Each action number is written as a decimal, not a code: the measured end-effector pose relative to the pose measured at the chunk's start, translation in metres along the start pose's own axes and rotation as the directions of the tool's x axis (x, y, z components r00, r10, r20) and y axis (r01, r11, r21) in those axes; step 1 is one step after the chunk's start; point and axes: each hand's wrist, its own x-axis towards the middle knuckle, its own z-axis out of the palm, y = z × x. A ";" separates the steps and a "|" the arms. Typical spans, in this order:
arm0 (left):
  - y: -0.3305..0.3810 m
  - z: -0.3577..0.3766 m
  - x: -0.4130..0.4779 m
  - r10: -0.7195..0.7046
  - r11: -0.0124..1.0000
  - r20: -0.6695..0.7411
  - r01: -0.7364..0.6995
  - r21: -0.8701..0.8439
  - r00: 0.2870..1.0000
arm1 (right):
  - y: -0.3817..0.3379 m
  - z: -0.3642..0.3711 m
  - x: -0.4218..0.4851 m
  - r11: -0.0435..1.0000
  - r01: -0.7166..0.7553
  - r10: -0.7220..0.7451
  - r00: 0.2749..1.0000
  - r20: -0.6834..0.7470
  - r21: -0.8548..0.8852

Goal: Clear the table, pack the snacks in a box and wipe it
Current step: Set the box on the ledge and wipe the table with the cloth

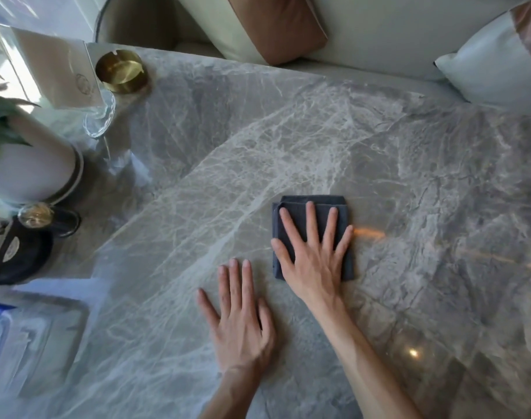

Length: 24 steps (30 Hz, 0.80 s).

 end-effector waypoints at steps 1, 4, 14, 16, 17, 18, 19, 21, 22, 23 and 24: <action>0.000 0.000 0.000 -0.001 1.000 0.003 0.001 -0.004 1.000 | 0.004 0.002 -0.006 0.999 0.043 -0.043 0.999 -0.011 0.003; 0.000 -0.001 -0.001 0.002 1.000 0.000 -0.002 -0.016 1.000 | 0.023 0.006 -0.030 0.987 0.162 -0.162 0.987 -0.009 -0.006; 0.000 -0.001 0.002 -0.008 1.000 0.004 0.009 -0.015 1.000 | 0.112 -0.026 0.103 0.918 -0.396 0.393 0.916 0.084 0.030; 0.001 -0.002 0.002 -0.002 1.000 0.020 0.003 -0.014 1.000 | 0.077 -0.025 0.114 0.958 -0.286 0.284 0.956 0.074 0.026; 0.001 -0.003 0.002 -0.006 1.000 0.024 0.006 -0.009 1.000 | 0.055 -0.022 0.105 0.984 -0.177 0.177 0.982 0.061 0.004; 0.001 -0.004 0.003 -0.014 1.000 0.028 0.014 -0.006 1.000 | 0.033 -0.017 0.085 0.999 -0.038 0.038 0.998 0.045 -0.009; 0.001 -0.004 0.002 -0.018 1.000 0.031 0.019 -0.005 0.999 | 0.015 -0.012 0.055 0.993 0.115 -0.115 0.993 0.028 -0.007; 0.002 -0.006 0.000 -0.011 1.000 0.032 0.012 -0.010 0.999 | 0.010 -0.002 -0.017 0.942 0.335 -0.336 0.941 0.044 0.029; 0.002 -0.006 0.000 -0.008 1.000 0.033 0.008 -0.008 0.999 | 0.025 0.001 -0.046 0.921 0.388 -0.390 0.918 0.067 0.044; 0.002 -0.006 0.001 -0.011 1.000 0.031 0.011 -0.003 0.999 | 0.050 0.002 -0.066 0.910 0.414 -0.416 0.906 0.078 0.030; 0.002 -0.005 0.001 -0.017 1.000 0.028 0.017 0.002 0.999 | 0.078 -0.002 -0.074 0.906 0.423 -0.420 0.902 0.095 -0.002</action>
